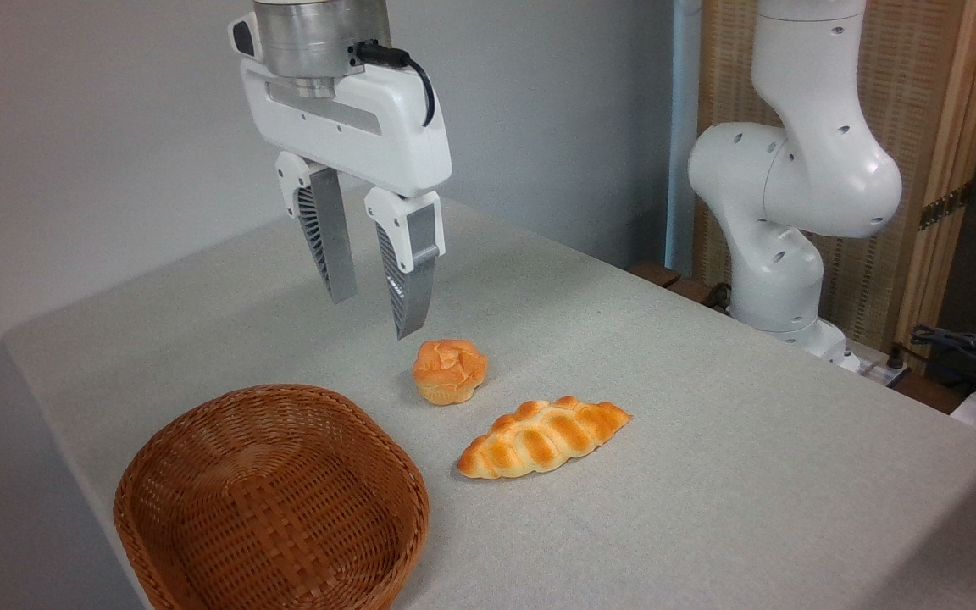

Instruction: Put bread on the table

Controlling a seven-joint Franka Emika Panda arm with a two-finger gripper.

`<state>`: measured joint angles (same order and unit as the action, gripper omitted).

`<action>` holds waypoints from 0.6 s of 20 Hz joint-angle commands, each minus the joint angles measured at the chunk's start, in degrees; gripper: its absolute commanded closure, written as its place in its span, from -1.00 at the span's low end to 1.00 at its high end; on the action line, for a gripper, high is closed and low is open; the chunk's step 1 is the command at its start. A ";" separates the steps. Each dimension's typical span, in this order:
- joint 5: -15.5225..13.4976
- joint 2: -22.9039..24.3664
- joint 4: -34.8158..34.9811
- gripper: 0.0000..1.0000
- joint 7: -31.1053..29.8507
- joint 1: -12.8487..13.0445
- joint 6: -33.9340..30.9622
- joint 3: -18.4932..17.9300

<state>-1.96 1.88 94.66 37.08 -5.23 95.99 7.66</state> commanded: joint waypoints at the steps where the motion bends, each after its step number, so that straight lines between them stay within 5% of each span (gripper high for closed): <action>1: -1.56 -3.19 -6.41 -1.00 0.36 -0.05 -4.92 -0.62; 5: -1.03 -3.29 -7.39 -1.00 0.45 0.74 -7.38 -1.41; 9: -0.77 -3.20 -7.21 -1.00 0.89 6.89 -7.66 -7.03; 12: -0.77 -3.37 -6.69 -1.00 1.94 6.99 -6.78 -7.48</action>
<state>-2.39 -0.74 88.90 37.36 0.29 90.03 2.16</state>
